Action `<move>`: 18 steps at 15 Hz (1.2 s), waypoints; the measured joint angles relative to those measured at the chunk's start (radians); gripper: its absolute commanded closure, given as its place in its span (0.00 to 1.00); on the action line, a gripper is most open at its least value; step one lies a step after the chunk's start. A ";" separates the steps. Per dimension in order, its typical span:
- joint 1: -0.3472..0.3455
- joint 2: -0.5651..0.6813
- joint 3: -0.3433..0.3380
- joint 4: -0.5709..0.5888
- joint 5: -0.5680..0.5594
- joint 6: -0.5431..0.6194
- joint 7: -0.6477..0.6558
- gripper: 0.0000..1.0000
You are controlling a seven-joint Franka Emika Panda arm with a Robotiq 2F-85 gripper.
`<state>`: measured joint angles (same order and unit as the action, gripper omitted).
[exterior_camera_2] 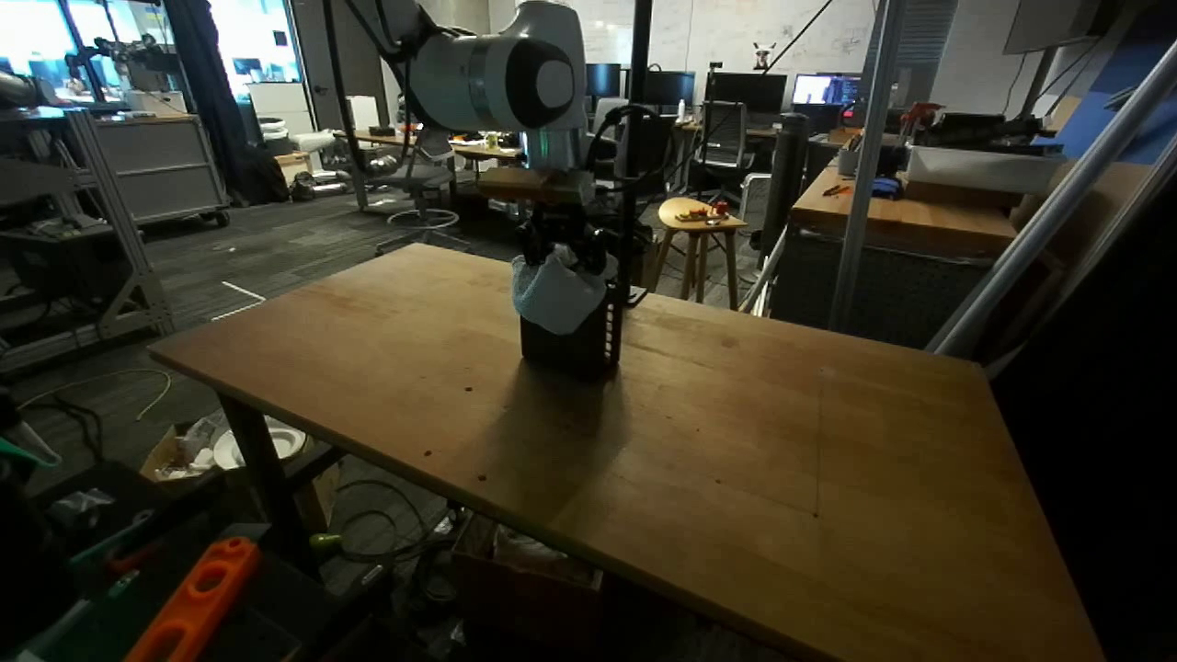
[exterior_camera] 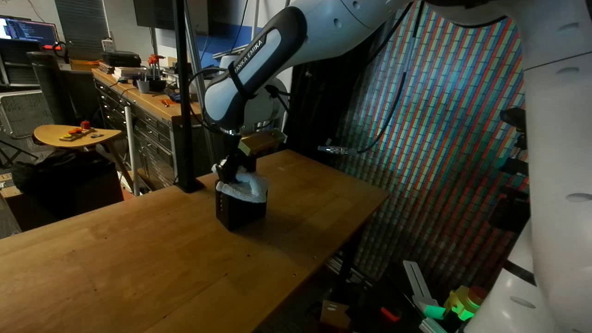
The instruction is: Put the towel in the basket
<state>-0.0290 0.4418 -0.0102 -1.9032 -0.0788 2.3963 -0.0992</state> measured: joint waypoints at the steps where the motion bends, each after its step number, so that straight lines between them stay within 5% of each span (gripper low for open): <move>1: -0.004 0.004 0.004 0.001 0.011 0.001 -0.013 0.93; 14: -0.085 0.039 0.066 0.011 0.191 0.016 -0.172 0.93; 15: -0.089 0.040 0.072 0.012 0.201 0.016 -0.181 0.88; 16: -0.091 0.041 0.076 0.012 0.210 0.016 -0.190 0.68; 18: -0.092 0.042 0.081 0.012 0.213 0.016 -0.195 0.56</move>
<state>-0.1207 0.4834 0.0706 -1.8913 0.1344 2.4124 -0.2946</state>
